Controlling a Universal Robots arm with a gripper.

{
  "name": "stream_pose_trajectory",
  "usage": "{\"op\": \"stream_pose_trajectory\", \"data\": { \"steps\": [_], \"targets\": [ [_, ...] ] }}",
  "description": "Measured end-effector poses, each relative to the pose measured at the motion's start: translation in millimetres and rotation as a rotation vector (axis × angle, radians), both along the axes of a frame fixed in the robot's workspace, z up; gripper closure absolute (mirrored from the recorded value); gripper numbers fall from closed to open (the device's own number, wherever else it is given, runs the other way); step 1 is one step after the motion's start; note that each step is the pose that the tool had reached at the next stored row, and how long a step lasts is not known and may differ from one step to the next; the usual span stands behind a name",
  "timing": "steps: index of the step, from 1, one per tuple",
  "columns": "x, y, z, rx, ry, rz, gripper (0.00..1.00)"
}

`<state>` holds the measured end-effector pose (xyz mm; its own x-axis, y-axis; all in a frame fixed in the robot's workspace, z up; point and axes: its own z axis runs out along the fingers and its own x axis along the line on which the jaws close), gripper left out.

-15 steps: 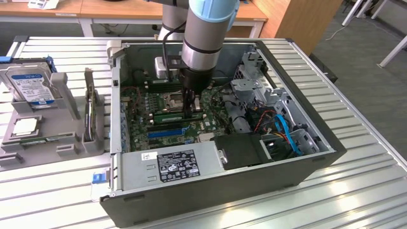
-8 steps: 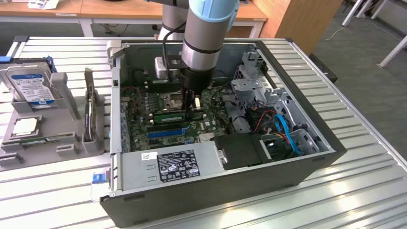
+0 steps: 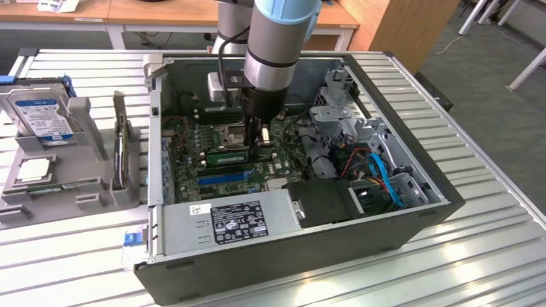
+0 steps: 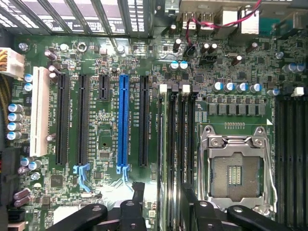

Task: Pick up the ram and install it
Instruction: 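Insert the ram into the slot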

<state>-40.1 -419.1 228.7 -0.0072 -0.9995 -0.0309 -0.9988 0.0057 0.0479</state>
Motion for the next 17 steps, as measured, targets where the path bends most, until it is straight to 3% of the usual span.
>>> {"op": "stream_pose_trajectory", "data": {
  "steps": [17],
  "targets": [
    [0.0, 0.0, 35.9, 0.0001, 0.0000, 0.000, 0.57]
  ]
}}
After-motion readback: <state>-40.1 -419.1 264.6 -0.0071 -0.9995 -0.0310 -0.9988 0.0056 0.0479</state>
